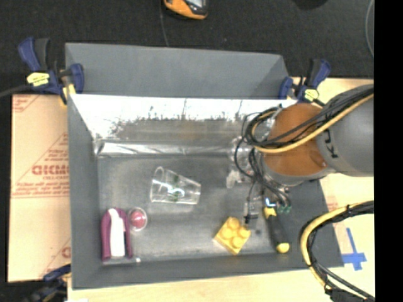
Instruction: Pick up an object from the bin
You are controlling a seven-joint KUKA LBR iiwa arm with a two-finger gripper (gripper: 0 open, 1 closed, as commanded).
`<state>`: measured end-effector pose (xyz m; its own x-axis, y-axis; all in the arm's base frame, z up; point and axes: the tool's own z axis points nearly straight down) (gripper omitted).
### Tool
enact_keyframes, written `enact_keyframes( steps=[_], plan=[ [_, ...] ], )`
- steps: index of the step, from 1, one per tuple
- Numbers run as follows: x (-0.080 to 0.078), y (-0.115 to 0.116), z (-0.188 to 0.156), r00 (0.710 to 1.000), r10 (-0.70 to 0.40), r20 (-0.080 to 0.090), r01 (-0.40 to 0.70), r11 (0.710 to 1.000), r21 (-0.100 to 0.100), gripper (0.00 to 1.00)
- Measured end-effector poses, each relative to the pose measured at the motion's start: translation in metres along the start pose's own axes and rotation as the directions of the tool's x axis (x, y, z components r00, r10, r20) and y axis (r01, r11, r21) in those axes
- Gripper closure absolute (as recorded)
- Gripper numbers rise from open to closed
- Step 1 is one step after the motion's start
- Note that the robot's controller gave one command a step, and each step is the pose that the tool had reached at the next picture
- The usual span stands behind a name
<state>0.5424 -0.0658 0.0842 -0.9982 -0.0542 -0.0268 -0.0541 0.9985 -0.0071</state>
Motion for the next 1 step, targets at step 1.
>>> enact_keyframes(
  steps=[1],
  plan=[
    [-0.0900, -0.0820, 0.0148, 0.956, -0.293, 0.013, 0.293, 0.956, -0.016, 1.00]
  ],
)
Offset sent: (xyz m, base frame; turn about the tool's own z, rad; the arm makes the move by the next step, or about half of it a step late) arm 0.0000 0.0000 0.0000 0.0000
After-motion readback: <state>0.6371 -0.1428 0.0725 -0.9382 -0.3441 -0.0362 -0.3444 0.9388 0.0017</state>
